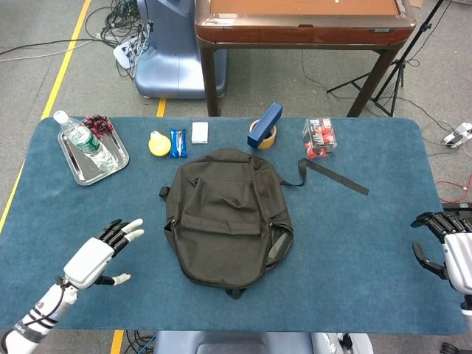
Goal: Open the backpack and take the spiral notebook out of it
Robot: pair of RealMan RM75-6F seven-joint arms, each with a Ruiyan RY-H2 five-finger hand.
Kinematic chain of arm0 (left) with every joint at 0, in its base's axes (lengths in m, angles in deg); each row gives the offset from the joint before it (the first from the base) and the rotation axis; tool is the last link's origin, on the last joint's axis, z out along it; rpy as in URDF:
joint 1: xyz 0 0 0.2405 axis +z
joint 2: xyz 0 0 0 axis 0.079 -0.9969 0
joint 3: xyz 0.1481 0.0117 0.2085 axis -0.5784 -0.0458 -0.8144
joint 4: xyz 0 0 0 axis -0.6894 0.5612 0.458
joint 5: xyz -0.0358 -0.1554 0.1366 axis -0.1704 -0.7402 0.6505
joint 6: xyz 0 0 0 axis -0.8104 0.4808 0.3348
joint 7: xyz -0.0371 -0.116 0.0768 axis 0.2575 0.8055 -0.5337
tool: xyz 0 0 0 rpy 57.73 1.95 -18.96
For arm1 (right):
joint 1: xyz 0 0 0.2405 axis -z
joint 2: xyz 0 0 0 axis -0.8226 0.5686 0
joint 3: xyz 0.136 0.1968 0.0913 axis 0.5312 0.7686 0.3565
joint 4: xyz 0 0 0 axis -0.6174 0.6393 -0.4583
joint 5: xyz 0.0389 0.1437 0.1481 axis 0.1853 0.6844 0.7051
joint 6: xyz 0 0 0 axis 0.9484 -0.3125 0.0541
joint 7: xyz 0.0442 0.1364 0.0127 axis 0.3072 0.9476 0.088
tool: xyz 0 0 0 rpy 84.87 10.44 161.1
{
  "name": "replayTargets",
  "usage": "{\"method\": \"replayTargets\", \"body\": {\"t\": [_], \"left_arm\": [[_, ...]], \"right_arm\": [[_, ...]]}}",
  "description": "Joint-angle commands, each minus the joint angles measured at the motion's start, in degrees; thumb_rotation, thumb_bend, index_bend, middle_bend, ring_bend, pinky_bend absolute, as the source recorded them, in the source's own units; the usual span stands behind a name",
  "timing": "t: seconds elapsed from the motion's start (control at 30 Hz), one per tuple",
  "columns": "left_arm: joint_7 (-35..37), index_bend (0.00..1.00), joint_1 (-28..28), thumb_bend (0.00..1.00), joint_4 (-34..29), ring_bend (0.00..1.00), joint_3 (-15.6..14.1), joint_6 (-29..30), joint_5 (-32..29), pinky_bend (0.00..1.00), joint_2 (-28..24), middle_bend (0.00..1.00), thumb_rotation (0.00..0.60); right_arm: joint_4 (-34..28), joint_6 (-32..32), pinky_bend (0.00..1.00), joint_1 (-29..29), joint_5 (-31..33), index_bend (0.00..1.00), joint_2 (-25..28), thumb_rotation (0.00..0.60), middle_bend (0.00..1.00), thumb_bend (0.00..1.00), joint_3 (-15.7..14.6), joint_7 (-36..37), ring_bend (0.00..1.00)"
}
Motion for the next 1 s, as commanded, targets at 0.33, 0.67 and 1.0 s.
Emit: {"method": "replayTargets", "body": {"t": [0.33, 0.67, 1.0], "left_arm": [[2.6, 0.04, -6.8, 0.17, 10.7, 0.00, -1.5, -0.8, 4.4, 0.01, 10.0, 0.00, 0.600], [4.0, 0.04, -9.8, 0.17, 18.3, 0.00, -3.1, -1.8, 4.1, 0.01, 17.5, 0.00, 0.600], [5.6, 0.04, -12.2, 0.17, 22.1, 0.00, -3.9, -3.6, 2.2, 0.01, 22.6, 0.00, 0.600]], "right_arm": [[-0.7, -0.4, 0.30, 0.6, 0.4, 0.40, 0.2, 0.600, 0.33, 0.39, -0.4, -0.5, 0.26], [-0.1, -0.4, 0.30, 1.1, 1.1, 0.40, 0.0, 0.600, 0.33, 0.39, -0.7, 0.0, 0.26], [0.9, -1.1, 0.30, 2.0, 1.4, 0.40, 0.0, 0.600, 0.33, 0.39, -0.9, 1.1, 0.26]]}}
